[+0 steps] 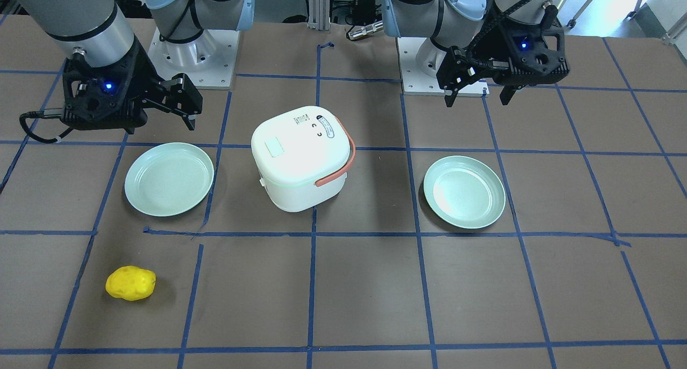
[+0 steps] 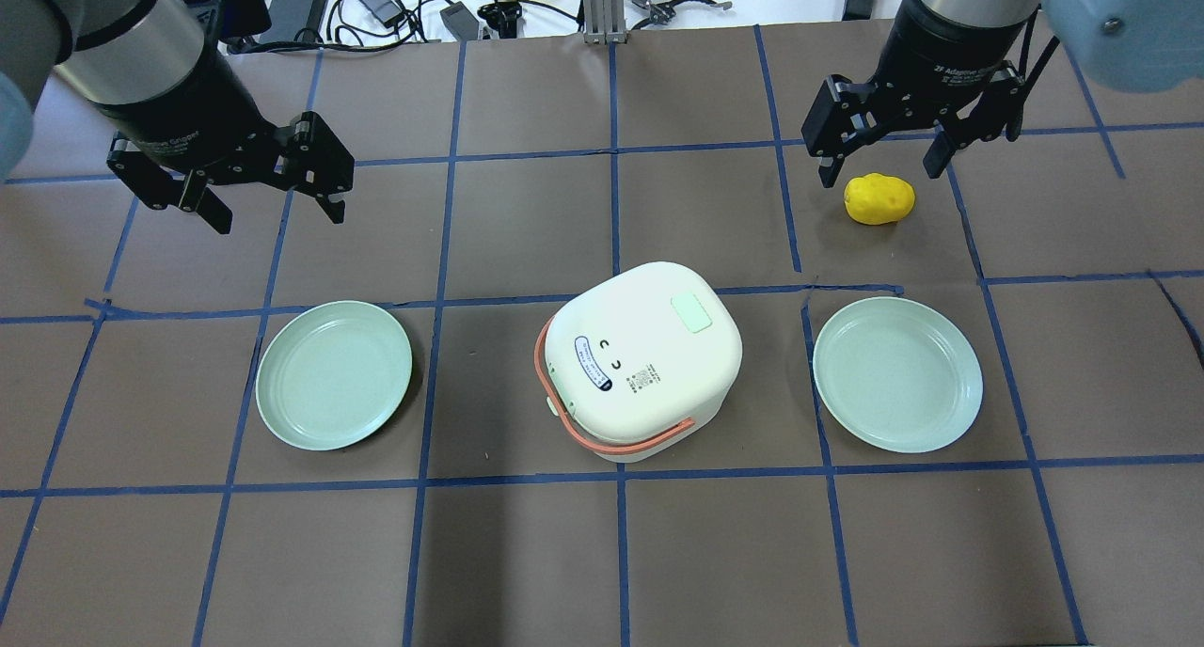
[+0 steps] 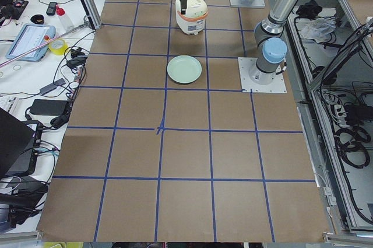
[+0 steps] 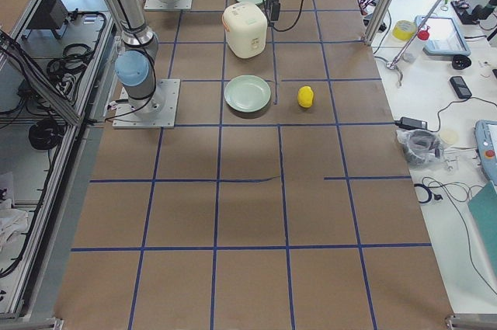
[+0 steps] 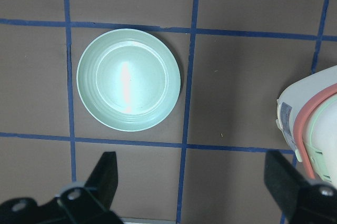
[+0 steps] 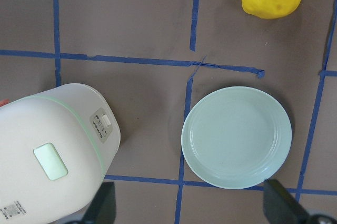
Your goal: Press rice cooker button
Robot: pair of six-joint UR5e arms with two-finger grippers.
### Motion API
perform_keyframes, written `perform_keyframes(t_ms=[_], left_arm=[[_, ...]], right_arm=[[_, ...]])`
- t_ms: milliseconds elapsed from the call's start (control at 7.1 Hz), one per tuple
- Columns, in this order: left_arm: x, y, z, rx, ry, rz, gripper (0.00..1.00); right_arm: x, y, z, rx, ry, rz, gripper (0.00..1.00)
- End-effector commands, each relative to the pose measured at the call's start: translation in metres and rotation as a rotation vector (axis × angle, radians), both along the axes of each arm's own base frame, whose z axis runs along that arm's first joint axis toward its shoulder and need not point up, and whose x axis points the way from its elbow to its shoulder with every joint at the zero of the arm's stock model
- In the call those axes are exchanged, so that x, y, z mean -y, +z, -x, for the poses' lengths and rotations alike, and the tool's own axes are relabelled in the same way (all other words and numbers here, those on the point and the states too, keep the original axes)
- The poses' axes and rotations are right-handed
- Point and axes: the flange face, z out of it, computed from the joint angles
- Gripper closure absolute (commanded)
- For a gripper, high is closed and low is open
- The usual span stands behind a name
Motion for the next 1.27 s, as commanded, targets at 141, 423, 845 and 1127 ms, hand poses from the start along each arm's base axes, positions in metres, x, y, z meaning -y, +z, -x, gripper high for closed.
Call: perform_keyframes(t_ms=[141,423,845,1127], left_arm=[[0.000,0.000,0.000,0.000,0.000,0.000,0.00],[0.000,0.000,0.000,0.000,0.000,0.000,0.00],[0.000,0.000,0.000,0.000,0.000,0.000,0.00],[0.000,0.000,0.000,0.000,0.000,0.000,0.00]], right_arm=[[-0.004,0.006,-0.006,0.035,-0.002,0.011,0.25],[-0.007,0.006,-0.019,0.092,0.000,0.010,0.57],[-0.025,-0.006,-0.076,0.070,-0.098,-0.033,0.96],[-0.033,-0.023,-0.112,0.049,-0.179,-0.077,1.00]])
